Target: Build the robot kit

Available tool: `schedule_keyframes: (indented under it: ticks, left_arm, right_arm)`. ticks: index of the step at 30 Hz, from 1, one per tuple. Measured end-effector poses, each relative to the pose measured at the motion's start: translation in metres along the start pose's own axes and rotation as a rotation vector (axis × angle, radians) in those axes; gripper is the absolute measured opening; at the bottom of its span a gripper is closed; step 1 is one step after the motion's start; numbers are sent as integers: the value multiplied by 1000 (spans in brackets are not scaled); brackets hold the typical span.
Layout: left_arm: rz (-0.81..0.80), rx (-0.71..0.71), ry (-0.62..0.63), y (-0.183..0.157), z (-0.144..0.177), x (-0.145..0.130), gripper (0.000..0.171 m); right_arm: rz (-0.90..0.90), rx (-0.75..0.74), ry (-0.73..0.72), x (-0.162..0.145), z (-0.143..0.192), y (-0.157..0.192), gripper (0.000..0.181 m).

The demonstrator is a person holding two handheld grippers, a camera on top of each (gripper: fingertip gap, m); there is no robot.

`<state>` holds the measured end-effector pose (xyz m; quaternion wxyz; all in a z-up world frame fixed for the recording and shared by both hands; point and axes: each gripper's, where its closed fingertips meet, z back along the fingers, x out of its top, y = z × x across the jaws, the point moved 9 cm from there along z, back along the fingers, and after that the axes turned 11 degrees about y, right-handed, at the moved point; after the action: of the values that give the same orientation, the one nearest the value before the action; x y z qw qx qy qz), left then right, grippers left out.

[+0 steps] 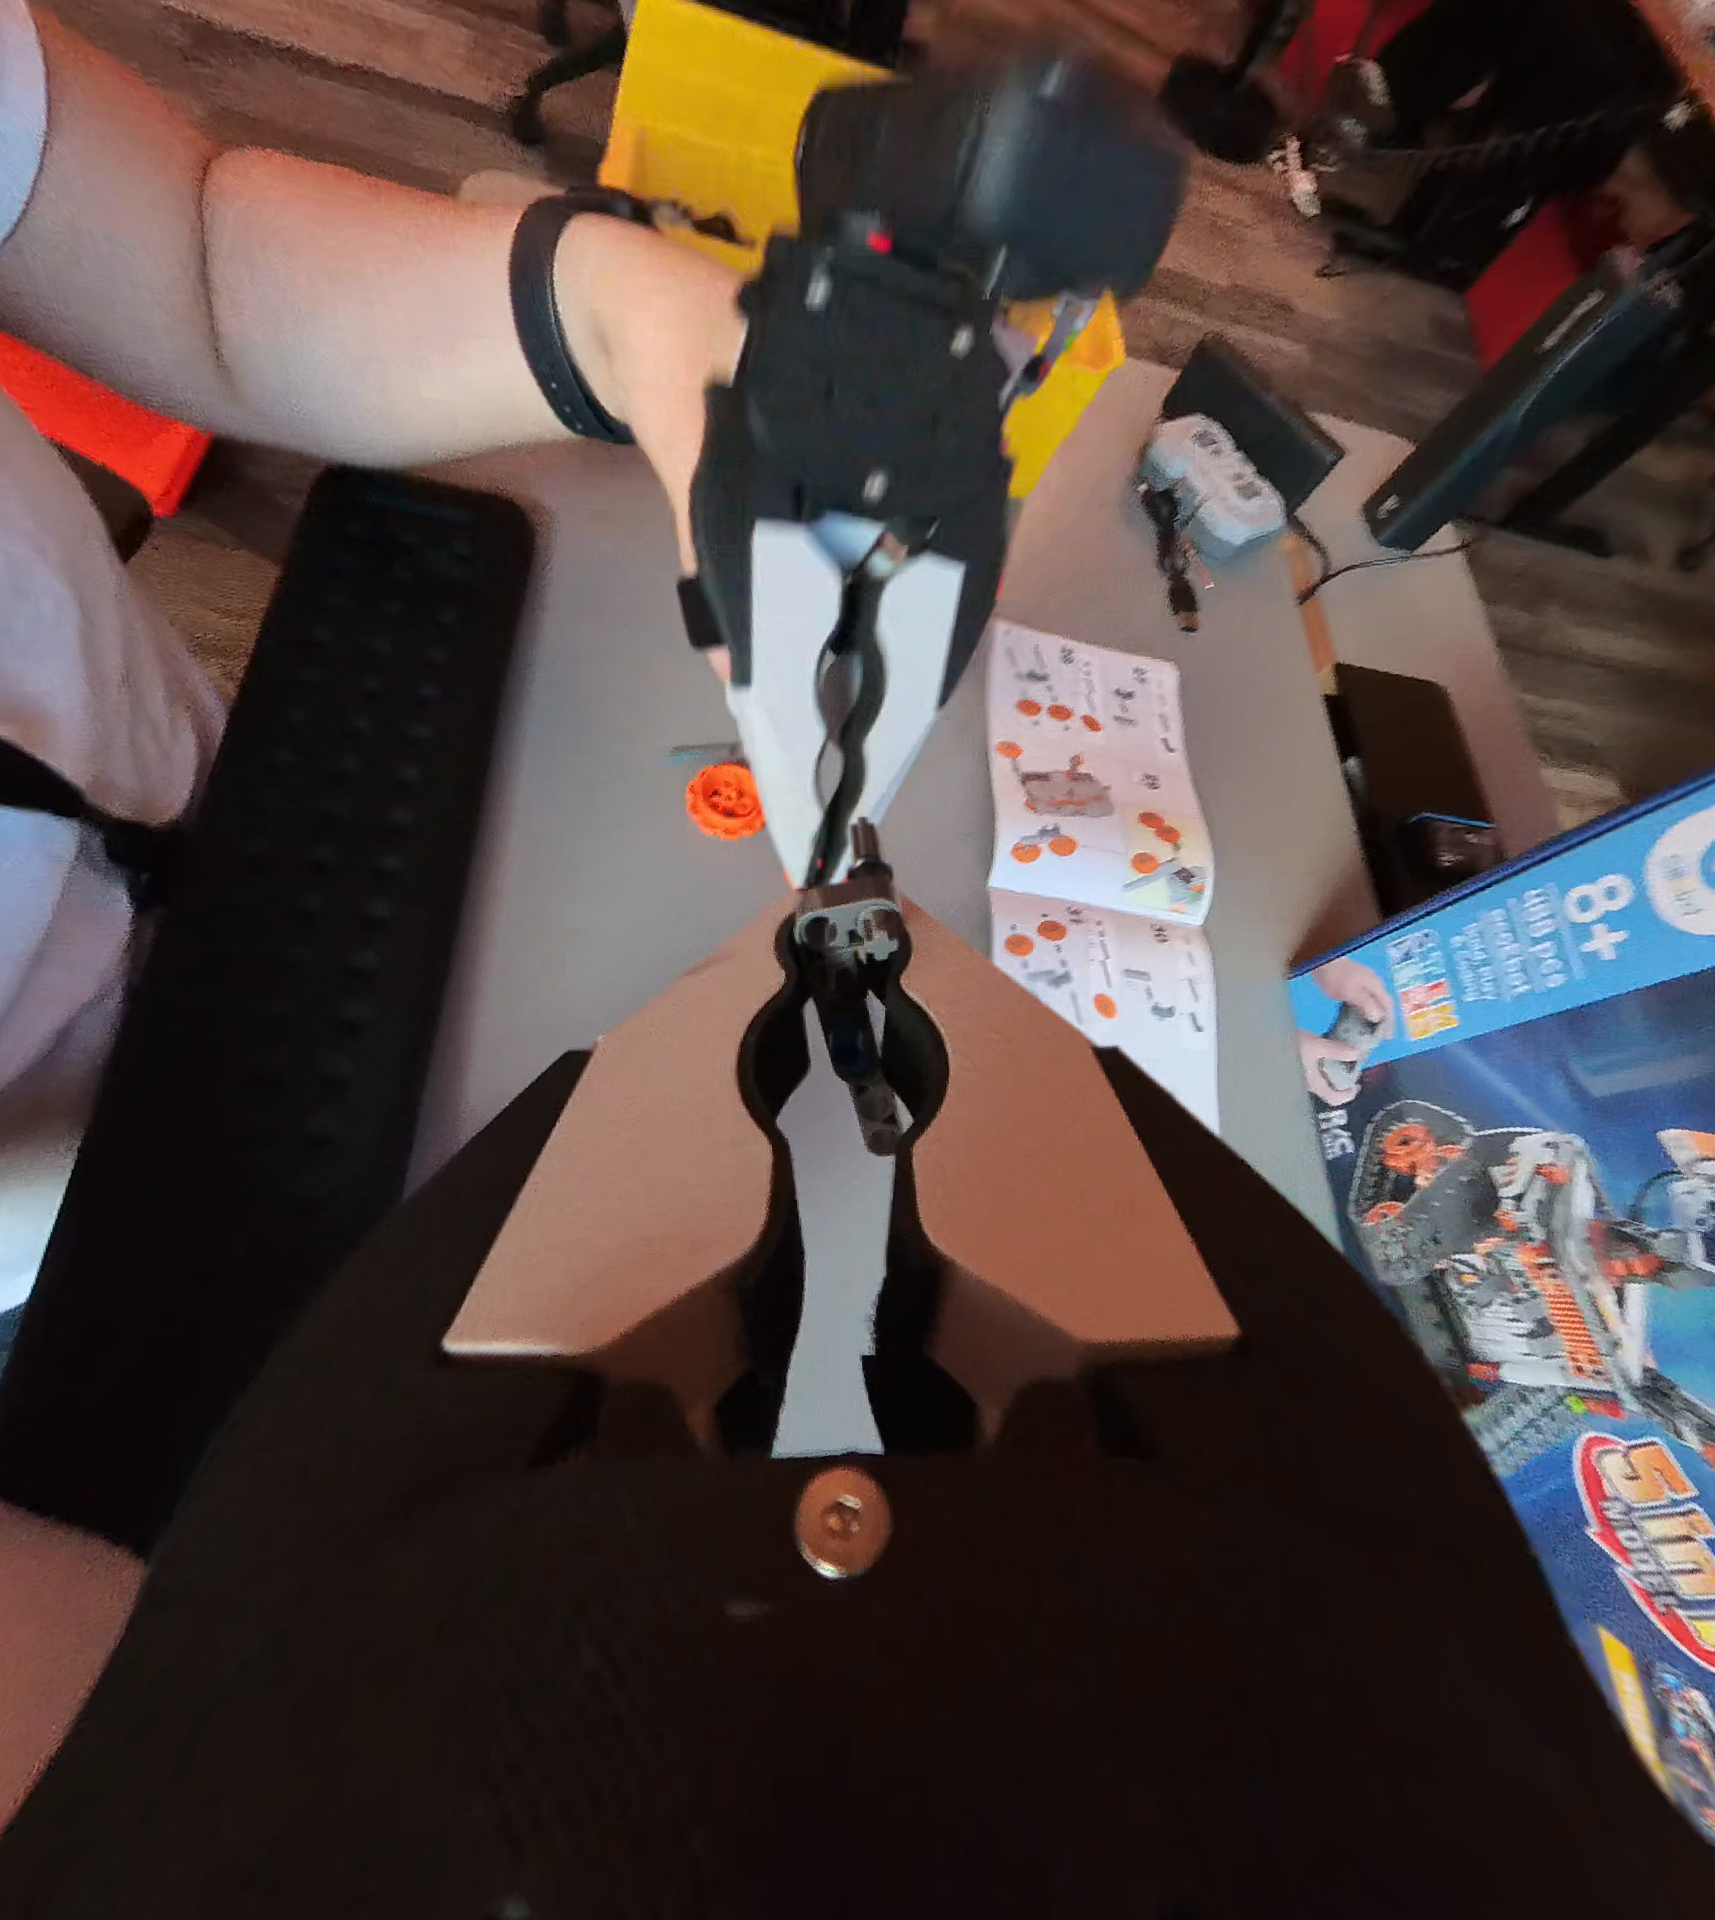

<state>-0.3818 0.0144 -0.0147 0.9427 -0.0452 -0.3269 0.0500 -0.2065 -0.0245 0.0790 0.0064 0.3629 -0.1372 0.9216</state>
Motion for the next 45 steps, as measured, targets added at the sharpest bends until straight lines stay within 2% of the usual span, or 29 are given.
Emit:
schedule_keyframes:
  ticks: [1, 3, 6, 12, 14, 19, 20, 23, 25, 27, 29, 31, 33, 37, 45]
  left_arm:
    - [-13, 36, 116, -1, -19, -17, 4]
    - [-51, 84, 254, -7, -44, -36, 4]
    - [-125, 112, 351, -15, -60, -38, 4]
    - [-155, 38, 535, -18, -72, -39, 4]
    - [-161, 44, 558, -16, -76, -40, 4]
    - [-169, 59, 509, -15, -77, -38, 7]
    - [-157, 68, 488, -13, -74, -38, 18]
    - [-130, 44, 326, -8, -52, -33, 26]
    - [-125, 30, 147, -6, -22, -24, 28]
    - [-114, 8, -76, -5, 13, -9, 15]
    - [-107, -31, -313, -8, 48, 11, 11]
    - [-128, -89, -478, -14, 74, 28, 11]
    - [-198, -101, -546, -21, 86, 42, 14]
    - [-336, -35, -580, -32, 89, 60, 16]
    - [-391, -10, -656, -36, 91, 77, 7]
  right_arm:
    - [-8, 20, 17, -4, -2, -1, 5]
    - [-31, 28, 74, -11, -7, -4, 5]
    - [-59, 50, 144, -18, -16, -5, 5]
    - [-60, 68, 198, -20, -23, -2, 6]
    - [-60, 72, 189, -20, -22, -2, 5]
    - [-68, 71, 178, -23, -18, -4, 5]
    - [-69, 71, 176, -23, -18, -4, 5]
    - [-64, 68, 175, -24, -17, -5, 5]
    - [-49, 50, 161, -21, -17, -5, 5]
    - [-1, 11, 118, -12, -17, -6, 5]
    - [82, -47, 28, 2, -14, -4, 5]
    - [133, -66, -89, 16, -10, -1, 5]
    - [160, -76, -186, 26, -4, 3, 5]
    - [177, -75, -308, 34, 6, 8, 5]
    - [161, -118, -353, 31, 12, 3, 5]
